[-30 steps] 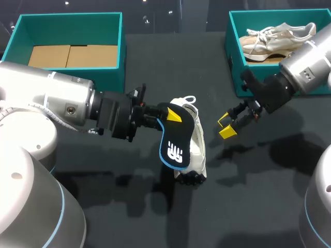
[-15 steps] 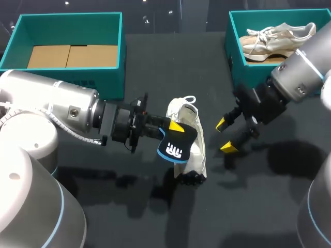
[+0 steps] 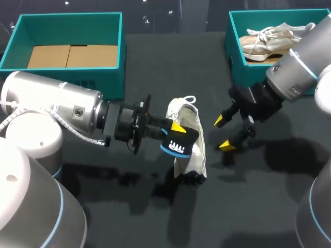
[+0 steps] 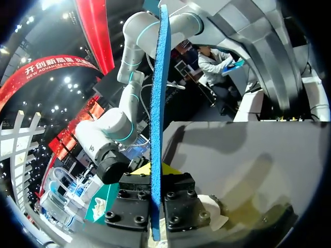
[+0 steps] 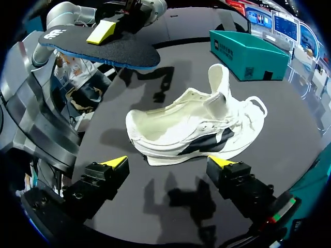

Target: Take the shoe out of the shoebox, open the shoe tongue, remove and reinsert the insole, then place the shoe into the shoebox

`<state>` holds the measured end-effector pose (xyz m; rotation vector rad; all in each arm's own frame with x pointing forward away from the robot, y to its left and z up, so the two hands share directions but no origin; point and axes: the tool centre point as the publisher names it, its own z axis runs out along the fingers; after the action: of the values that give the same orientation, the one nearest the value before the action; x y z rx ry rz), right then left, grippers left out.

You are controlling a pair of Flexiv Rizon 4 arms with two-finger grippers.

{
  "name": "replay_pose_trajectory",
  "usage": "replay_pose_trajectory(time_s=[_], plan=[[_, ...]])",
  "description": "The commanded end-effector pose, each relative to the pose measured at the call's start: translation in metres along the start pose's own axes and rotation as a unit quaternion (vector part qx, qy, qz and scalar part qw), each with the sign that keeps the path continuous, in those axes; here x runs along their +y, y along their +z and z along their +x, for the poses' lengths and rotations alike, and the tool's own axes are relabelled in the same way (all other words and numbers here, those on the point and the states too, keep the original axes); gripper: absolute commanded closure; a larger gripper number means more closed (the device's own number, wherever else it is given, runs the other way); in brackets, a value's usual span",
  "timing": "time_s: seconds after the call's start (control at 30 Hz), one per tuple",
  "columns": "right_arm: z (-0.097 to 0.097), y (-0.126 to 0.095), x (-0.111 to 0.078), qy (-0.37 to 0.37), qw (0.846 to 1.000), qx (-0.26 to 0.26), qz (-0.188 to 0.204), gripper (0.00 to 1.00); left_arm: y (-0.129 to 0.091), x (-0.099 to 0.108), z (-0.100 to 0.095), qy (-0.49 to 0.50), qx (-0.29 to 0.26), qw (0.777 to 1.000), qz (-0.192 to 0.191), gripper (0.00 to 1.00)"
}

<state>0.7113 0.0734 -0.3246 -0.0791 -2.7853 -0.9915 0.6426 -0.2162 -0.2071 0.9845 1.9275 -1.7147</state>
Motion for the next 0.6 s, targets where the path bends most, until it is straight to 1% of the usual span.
replay_pose_trajectory(time_s=[0.03,0.07,0.13,0.2,0.27,0.5,0.6], plan=[[0.006,0.012,-0.007,-0.048,0.998,-0.040,-0.011,0.00,0.014,0.011,0.007,-0.009,-0.011,1.000,0.004,1.00],[0.005,0.014,-0.009,-0.049,0.997,-0.052,-0.005,0.00,0.015,0.012,0.007,-0.016,-0.012,1.000,0.007,1.00],[0.004,0.015,-0.010,-0.065,0.996,-0.056,-0.006,0.00,0.017,0.015,0.009,-0.028,-0.016,0.999,0.011,1.00],[0.004,0.018,-0.011,-0.077,0.995,-0.058,0.003,0.00,0.020,0.016,0.010,-0.040,-0.021,0.999,0.024,1.00],[0.009,0.020,-0.012,-0.074,0.995,-0.060,0.021,0.00,0.021,0.014,0.009,-0.037,-0.014,0.999,0.027,1.00],[0.009,0.020,-0.012,-0.074,0.995,-0.060,0.021,0.00,0.021,0.014,0.009,-0.037,-0.014,0.999,0.027,1.00],[0.007,0.022,-0.012,-0.074,0.995,-0.060,0.021,0.00,0.031,0.019,0.010,-0.033,-0.013,0.999,0.031,1.00]])
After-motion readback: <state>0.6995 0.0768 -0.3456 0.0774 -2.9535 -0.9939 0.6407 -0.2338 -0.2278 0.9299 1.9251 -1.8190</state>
